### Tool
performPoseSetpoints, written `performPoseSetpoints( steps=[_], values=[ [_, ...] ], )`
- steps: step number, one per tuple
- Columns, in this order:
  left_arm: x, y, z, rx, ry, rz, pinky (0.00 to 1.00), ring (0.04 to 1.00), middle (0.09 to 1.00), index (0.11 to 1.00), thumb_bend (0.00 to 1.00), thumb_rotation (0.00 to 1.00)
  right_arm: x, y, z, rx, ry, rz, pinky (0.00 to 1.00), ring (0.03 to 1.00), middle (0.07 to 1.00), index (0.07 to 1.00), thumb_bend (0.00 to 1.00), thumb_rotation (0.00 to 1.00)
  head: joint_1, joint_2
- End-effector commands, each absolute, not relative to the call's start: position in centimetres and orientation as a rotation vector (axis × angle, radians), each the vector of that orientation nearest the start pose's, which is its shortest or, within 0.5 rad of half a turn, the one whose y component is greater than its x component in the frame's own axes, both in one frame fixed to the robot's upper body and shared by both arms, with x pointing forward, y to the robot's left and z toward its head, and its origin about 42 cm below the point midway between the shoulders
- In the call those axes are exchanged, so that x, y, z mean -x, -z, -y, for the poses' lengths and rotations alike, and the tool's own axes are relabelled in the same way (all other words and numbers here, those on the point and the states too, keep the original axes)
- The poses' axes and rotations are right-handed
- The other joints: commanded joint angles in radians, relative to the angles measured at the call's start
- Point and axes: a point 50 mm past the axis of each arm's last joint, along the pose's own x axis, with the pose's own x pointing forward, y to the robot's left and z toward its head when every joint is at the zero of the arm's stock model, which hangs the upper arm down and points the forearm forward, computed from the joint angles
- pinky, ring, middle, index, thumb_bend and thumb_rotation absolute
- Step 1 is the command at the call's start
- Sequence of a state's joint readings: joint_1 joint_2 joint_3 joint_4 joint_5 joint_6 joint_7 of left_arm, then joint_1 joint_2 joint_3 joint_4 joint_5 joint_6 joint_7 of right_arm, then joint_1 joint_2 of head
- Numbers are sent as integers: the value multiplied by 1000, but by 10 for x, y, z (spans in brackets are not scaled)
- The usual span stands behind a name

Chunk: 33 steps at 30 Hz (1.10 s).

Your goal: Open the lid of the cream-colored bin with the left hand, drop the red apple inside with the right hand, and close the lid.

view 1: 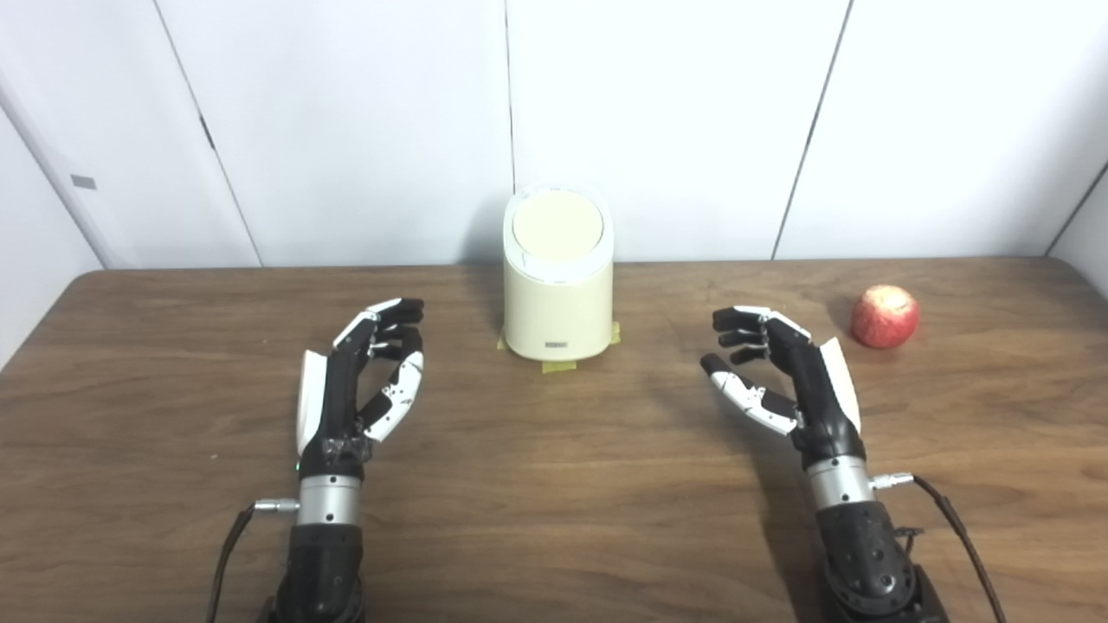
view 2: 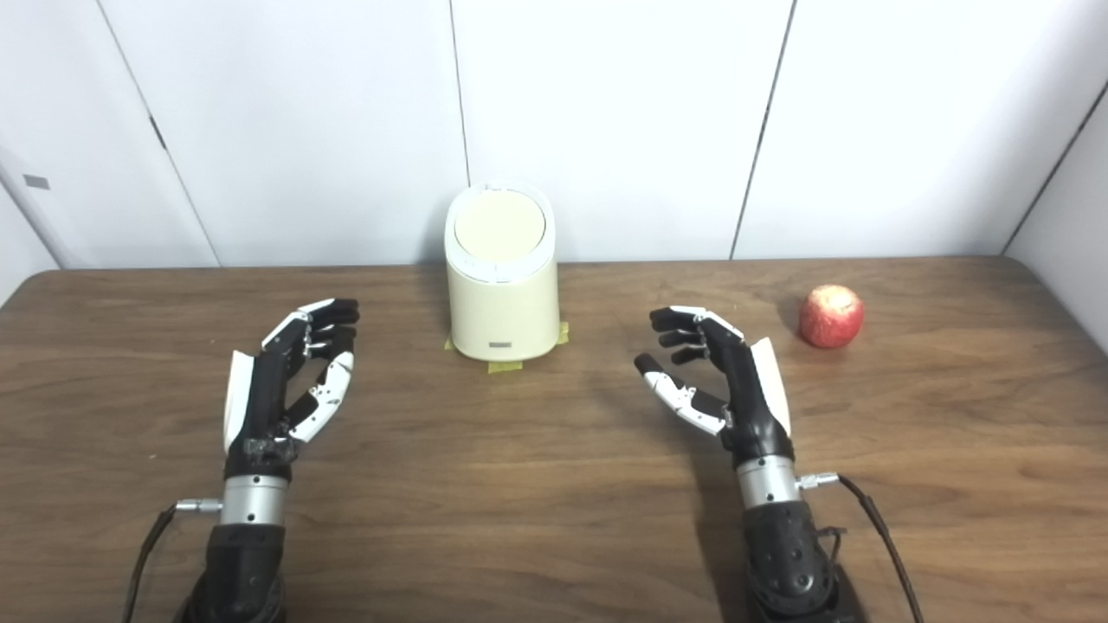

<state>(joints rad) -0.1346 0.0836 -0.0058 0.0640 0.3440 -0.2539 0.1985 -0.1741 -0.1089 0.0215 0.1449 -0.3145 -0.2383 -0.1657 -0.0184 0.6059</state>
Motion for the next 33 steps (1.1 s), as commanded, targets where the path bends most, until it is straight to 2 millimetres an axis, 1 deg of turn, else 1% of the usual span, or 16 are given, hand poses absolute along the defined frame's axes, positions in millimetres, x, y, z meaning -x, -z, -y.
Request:
performPoseSetpoints(
  steps=[1, 2, 5, 13, 18, 22, 25, 26, 27, 28, 29, 31, 33],
  values=[
    [-319, -130, -237, -428, -117, 355, 596, 681, 715, 713, 221, 389, -339, -133, 227, 380, 64, 332, 564, 651, 677, 656, 291, 325, -1, 1],
    [-319, -130, -237, -428, -117, 354, 592, 679, 712, 710, 223, 376, -339, -133, 227, 382, 64, 332, 563, 650, 677, 656, 291, 328, -1, 0],
    [-319, -130, -238, -432, -117, 350, 594, 680, 714, 710, 221, 384, -339, -133, 227, 384, 62, 332, 566, 652, 678, 657, 290, 323, -2, 0],
    [-320, -130, -238, -431, -118, 349, 593, 680, 715, 710, 218, 342, -339, -133, 227, 388, 61, 337, 556, 641, 669, 654, 290, 323, -1, -1],
    [-320, -129, -238, -421, -115, 344, 598, 684, 717, 711, 224, 351, -340, -133, 226, 395, 59, 336, 554, 641, 669, 653, 289, 336, 2, -2],
    [-320, -129, -236, -441, -103, 312, 616, 710, 742, 738, 267, 378, -340, -132, 225, 389, 61, 332, 554, 641, 669, 652, 291, 326, 2, -4],
    [-320, -129, -233, -447, -86, 276, 631, 735, 767, 767, 326, 379, -340, -132, 224, 416, 55, 331, 553, 641, 671, 654, 282, 341, -1, -2],
    [-321, -131, -230, -455, -80, 262, 648, 755, 788, 788, 356, 394, -340, -132, 224, 425, 50, 334, 551, 640, 671, 653, 280, 336, -1, -1],
    [-322, -135, -227, -463, -77, 249, 692, 796, 828, 822, 409, 470, -340, -133, 224, 433, 47, 336, 549, 640, 672, 654, 276, 329, -1, 2],
    [-322, -139, -225, -469, -75, 242, 726, 826, 856, 847, 441, 528, -340, -133, 224, 435, 45, 337, 547, 638, 670, 653, 272, 325, -1, 1],
    [-324, -145, -223, -472, -76, 243, 773, 865, 895, 879, 476, 616, -341, -133, 224, 430, 44, 340, 543, 635, 668, 653, 273, 319, 2, 1],
    [-327, -156, -221, -463, -75, 253, 810, 895, 920, 899, 499, 688, -341, -132, 224, 418, 42, 341, 541, 635, 669, 654, 277, 316, 5, 1],
    [-333, -168, -220, -469, -78, 268, 821, 907, 929, 905, 514, 742, -341, -131, 225, 416, 44, 339, 538, 633, 668, 656, 277, 311, 6, -1]
  ],
)
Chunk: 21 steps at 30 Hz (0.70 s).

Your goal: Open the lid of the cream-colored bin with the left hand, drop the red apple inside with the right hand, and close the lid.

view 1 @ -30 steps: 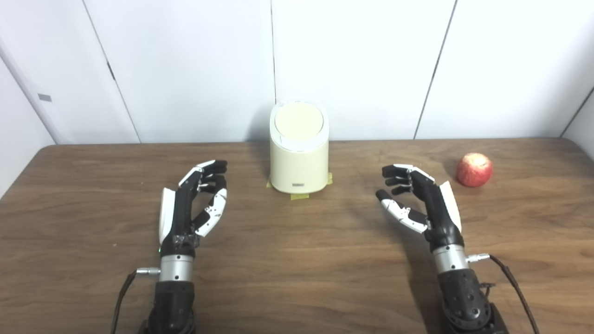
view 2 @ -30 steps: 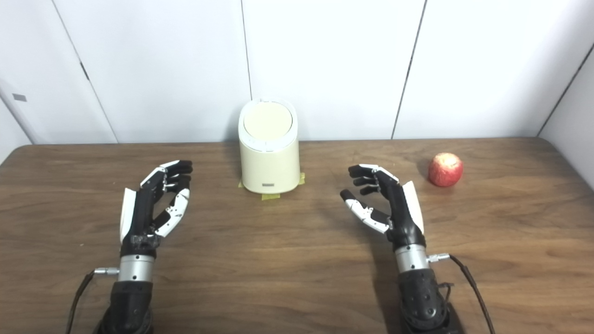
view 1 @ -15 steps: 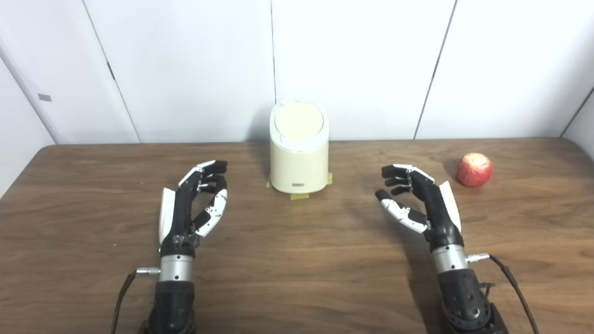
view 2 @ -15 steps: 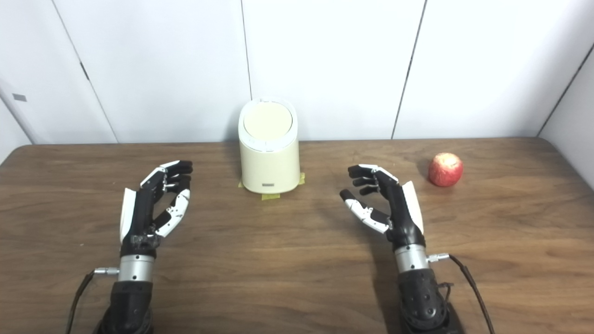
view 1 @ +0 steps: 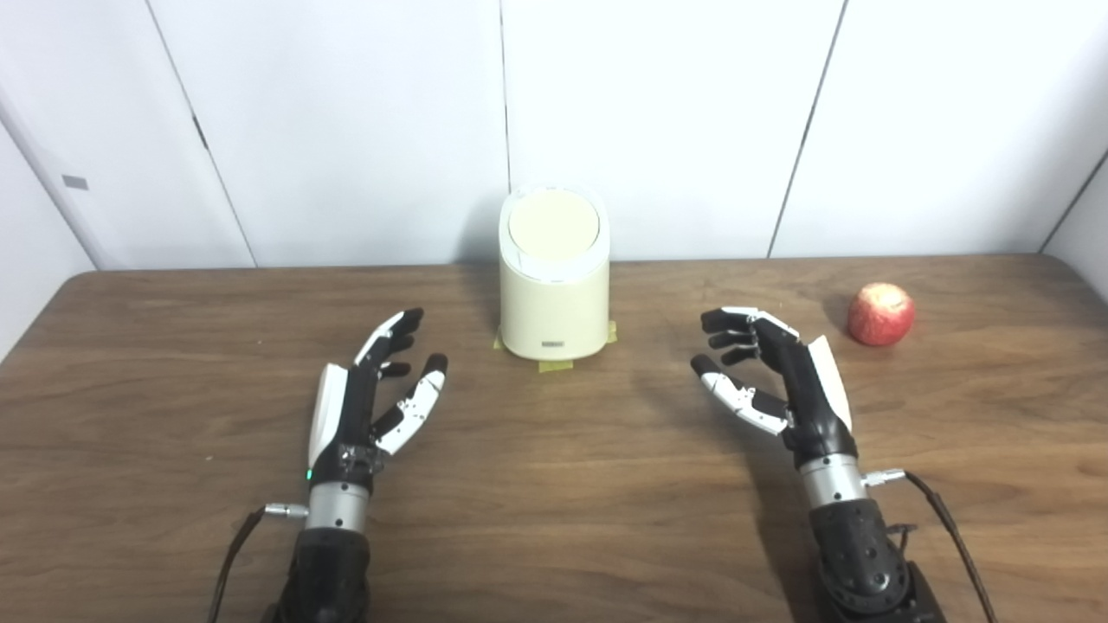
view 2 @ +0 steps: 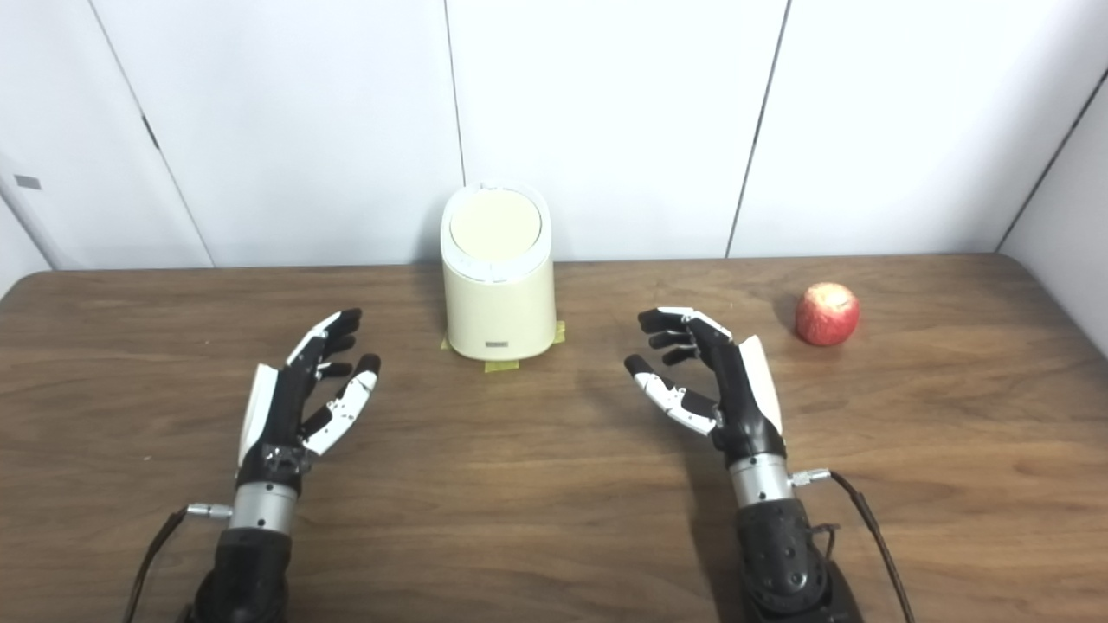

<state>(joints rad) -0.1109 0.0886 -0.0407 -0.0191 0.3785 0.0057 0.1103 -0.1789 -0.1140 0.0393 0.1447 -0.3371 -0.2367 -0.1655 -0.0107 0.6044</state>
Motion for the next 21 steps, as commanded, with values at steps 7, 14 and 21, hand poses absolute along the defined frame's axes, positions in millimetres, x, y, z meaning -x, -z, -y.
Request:
performPoseSetpoints(
  steps=[7, 14, 21],
  values=[
    [-359, -211, -216, -488, -97, 311, 830, 920, 941, 926, 592, 862, -341, -130, 227, 414, 48, 329, 548, 638, 669, 656, 296, 373, 2, 4],
    [-391, -257, -201, -507, -95, 356, 830, 928, 960, 957, 662, 875, -341, -130, 226, 409, 48, 332, 538, 631, 663, 651, 291, 342, 8, 3],
    [-417, -297, -182, -610, -91, 345, 967, 999, 1000, 1000, 734, 829, -341, -130, 225, 416, 51, 325, 545, 636, 666, 650, 292, 352, 6, 3]
  ],
)
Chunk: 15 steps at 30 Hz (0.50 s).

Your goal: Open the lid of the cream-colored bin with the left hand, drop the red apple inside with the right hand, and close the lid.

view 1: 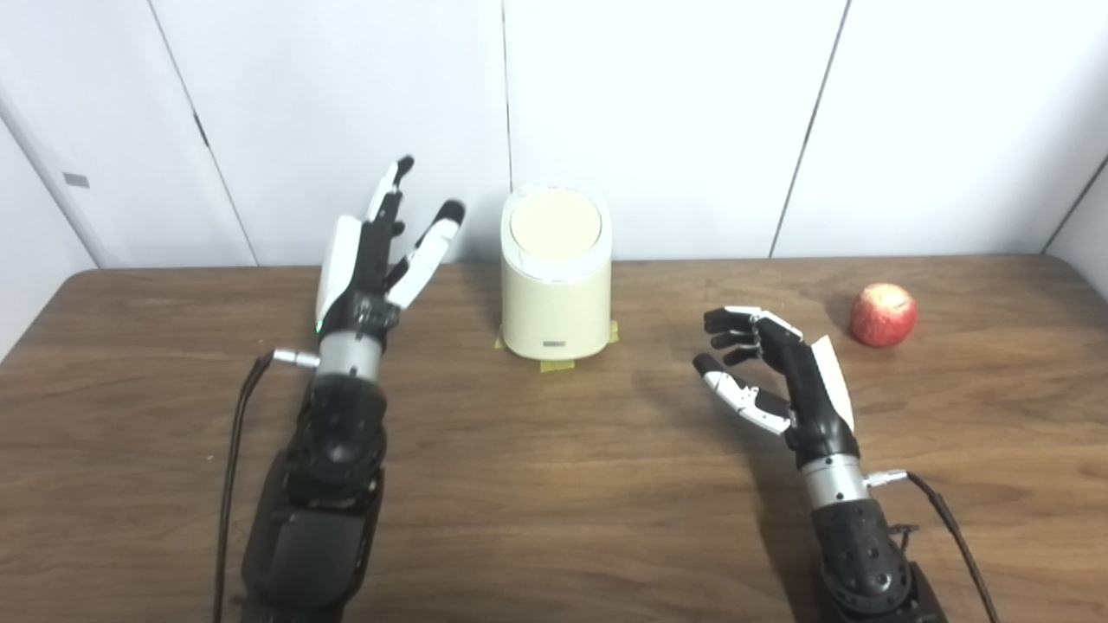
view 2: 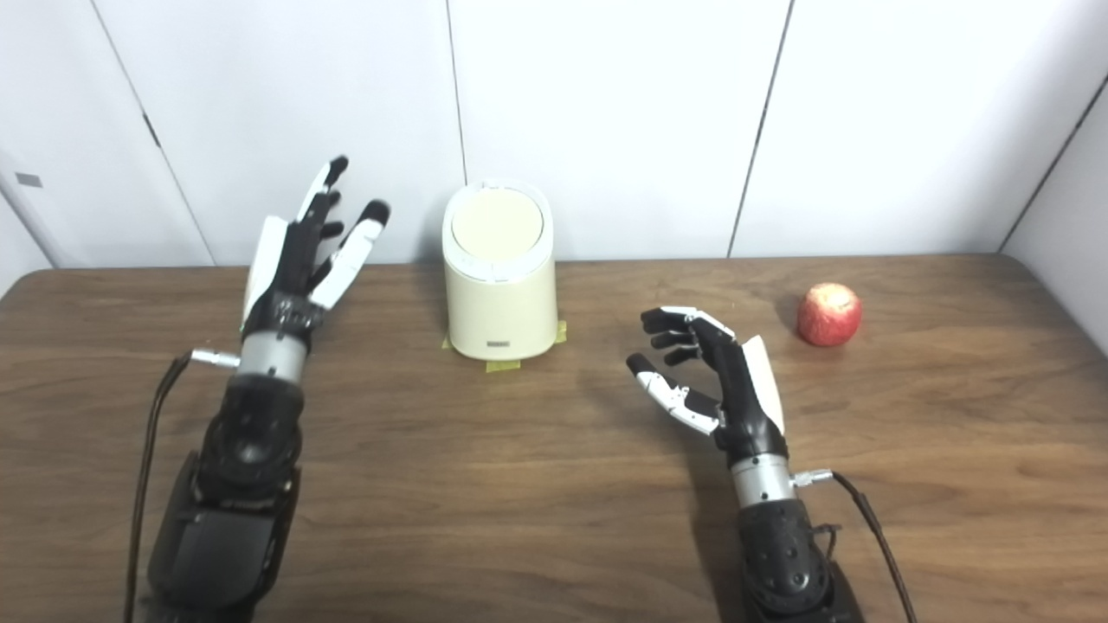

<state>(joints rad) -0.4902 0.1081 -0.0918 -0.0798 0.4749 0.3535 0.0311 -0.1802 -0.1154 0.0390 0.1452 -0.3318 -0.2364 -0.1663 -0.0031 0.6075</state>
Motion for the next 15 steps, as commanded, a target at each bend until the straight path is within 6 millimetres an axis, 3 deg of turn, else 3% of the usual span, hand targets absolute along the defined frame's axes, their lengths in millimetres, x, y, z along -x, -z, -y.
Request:
performPoseSetpoints(
  steps=[1, 10, 15],
  values=[
    [-421, -302, -178, -636, -95, 344, 983, 1000, 1000, 1000, 738, 795, -341, -130, 225, 415, 51, 324, 545, 638, 667, 651, 291, 342, -2, 0],
    [-450, -329, -154, -785, -122, 324, 1000, 1000, 1000, 1000, 835, 560, -339, -131, 222, 413, 42, 323, 545, 639, 670, 654, 280, 327, -5, 1],
    [-472, -339, -150, -877, -139, 312, 1000, 1000, 1000, 1000, 904, 517, -338, -131, 220, 402, 43, 325, 528, 622, 657, 650, 286, 307, -12, 4]
  ],
)
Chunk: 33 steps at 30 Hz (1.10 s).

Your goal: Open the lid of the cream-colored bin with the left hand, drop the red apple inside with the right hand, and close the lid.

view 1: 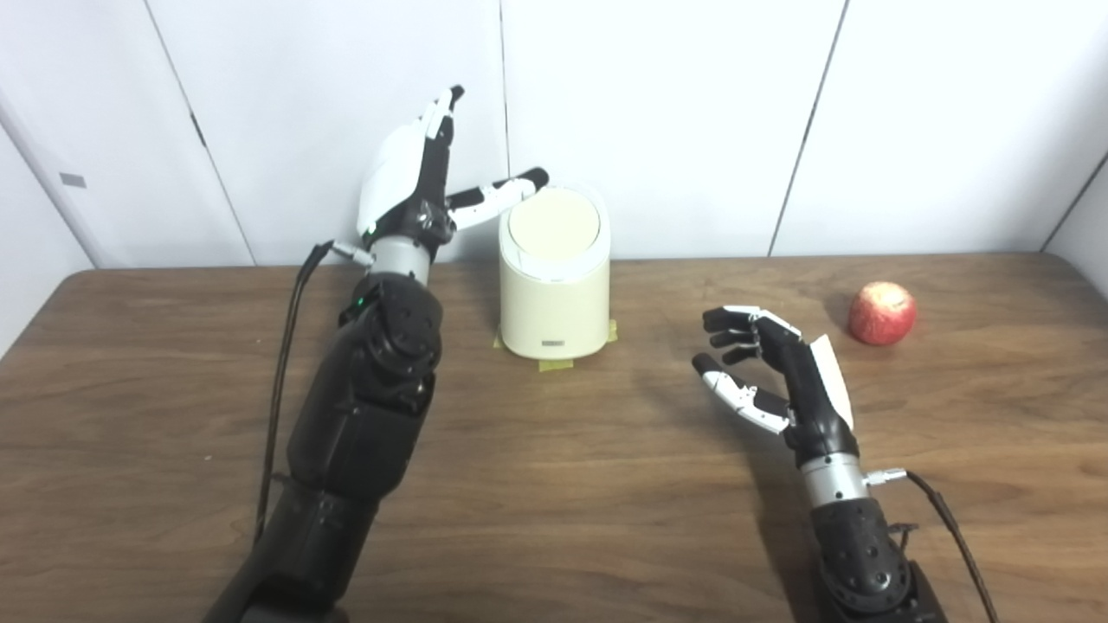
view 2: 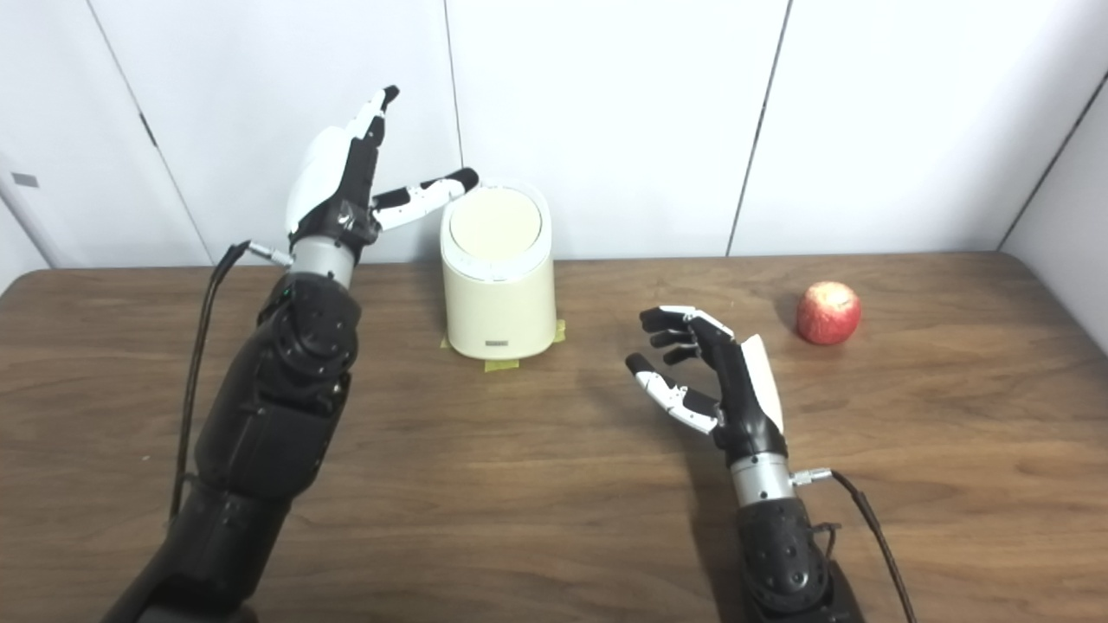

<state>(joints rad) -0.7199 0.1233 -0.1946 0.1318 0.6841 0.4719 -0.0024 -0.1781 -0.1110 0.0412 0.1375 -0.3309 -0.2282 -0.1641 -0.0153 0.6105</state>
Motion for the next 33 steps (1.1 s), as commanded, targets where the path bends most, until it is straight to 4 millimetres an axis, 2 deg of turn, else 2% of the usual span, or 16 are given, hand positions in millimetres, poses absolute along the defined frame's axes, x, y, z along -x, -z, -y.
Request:
performPoseSetpoints(
  steps=[1, 5, 10, 13, 18, 27, 29, 33],
  values=[
    [-475, -340, -149, -881, -140, 308, 1000, 1000, 1000, 1000, 916, 496, -338, -132, 220, 406, 42, 324, 528, 624, 659, 652, 285, 322, -3, 0],
    [-488, -334, -144, -929, -125, 298, 1000, 1000, 1000, 1000, 919, 433, -338, -131, 218, 420, 37, 324, 524, 622, 658, 650, 280, 319, -8, -5],
    [-499, -324, -143, -1009, -116, 272, 1000, 1000, 1000, 1000, 946, 431, -338, -130, 216, 396, 37, 323, 517, 614, 653, 647, 287, 276, -16, -9],
    [-503, -317, -145, -1032, -110, 250, 1000, 1000, 1000, 1000, 925, 425, -339, -128, 216, 407, 35, 330, 505, 605, 647, 644, 278, 289, -16, -16],
    [-509, -308, -149, -1071, -107, 209, 1000, 1000, 1000, 1000, 909, 478, -339, -127, 215, 407, 42, 319, 509, 609, 650, 646, 284, 325, -22, -14],
    [-509, -295, -143, -1113, -77, 195, 1000, 1000, 1000, 1000, 909, 490, -340, -128, 213, 392, 50, 318, 523, 618, 655, 646, 289, 340, -23, -16],
    [-508, -293, -141, -1123, -68, 180, 1000, 1000, 1000, 1000, 911, 455, -341, -128, 213, 398, 49, 323, 525, 621, 656, 647, 278, 327, -23, -18],
    [-508, -293, -138, -1115, -55, 153, 1000, 1000, 1000, 1000, 944, 324, -342, -127, 213, 393, 47, 330, 520, 614, 654, 645, 273, 255, -24, -20]
  ],
)
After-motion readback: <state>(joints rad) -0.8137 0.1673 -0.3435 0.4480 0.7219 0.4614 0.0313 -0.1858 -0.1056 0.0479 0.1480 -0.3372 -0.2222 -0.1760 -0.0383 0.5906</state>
